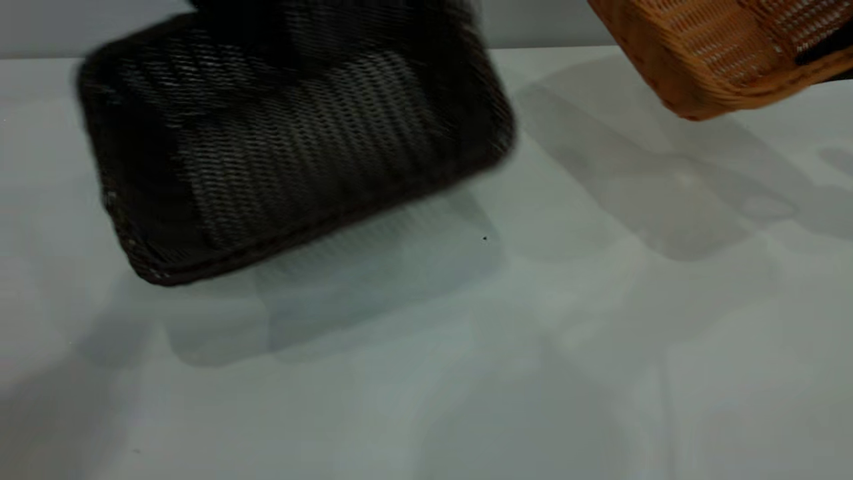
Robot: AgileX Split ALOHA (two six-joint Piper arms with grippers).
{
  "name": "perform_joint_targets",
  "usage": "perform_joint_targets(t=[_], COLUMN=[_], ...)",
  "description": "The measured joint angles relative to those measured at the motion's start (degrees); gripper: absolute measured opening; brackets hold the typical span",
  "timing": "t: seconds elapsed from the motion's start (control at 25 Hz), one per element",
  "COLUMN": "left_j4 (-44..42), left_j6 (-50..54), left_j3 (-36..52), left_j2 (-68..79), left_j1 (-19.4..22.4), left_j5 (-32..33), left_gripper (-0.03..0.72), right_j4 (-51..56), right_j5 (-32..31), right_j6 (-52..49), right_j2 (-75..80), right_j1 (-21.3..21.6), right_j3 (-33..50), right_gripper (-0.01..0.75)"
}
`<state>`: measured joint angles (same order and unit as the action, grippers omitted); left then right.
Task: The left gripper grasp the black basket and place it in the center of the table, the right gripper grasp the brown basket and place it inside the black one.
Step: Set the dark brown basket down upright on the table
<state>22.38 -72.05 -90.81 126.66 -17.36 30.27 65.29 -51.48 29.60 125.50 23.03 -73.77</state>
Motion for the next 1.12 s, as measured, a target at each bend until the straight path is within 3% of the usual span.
perform_joint_targets(t=[0.2, 0.32, 0.56, 0.76, 0.92, 1.12], left_j4=[11.95, 16.28, 16.71, 16.02, 13.65, 12.22], left_j6=[-22.43, -29.73, -31.47, -28.77, -25.17, -24.45], left_j3=[-0.1, -0.1, -0.18, -0.18, -0.2, -0.27], left_j2=[3.82, 5.7, 6.54, 6.54, 6.54, 6.54], left_j1=[-3.19, -4.92, -8.85, -9.4, -9.4, -9.4], left_j5=[3.67, 3.91, 3.52, 2.64, 2.17, 1.22], left_gripper=[0.083, 0.083, 0.083, 0.096, 0.208, 0.438], right_j4=[-4.68, -5.51, -5.67, -5.67, -5.67, -5.67], right_j5=[-2.08, -2.64, -3.12, -3.8, -4.22, -4.28], right_j6=[-2.08, -2.13, -2.27, -2.32, -2.32, -2.32], right_j2=[0.0, 0.0, 0.0, 0.0, 0.0, -0.06], right_j1=[1.42, 1.42, 1.47, 1.47, 1.47, 1.47], right_j3=[-2.7, -2.94, -2.94, -2.94, -2.94, -2.94], right_gripper=[0.094, 0.093, 0.092, 0.092, 0.092, 0.092])
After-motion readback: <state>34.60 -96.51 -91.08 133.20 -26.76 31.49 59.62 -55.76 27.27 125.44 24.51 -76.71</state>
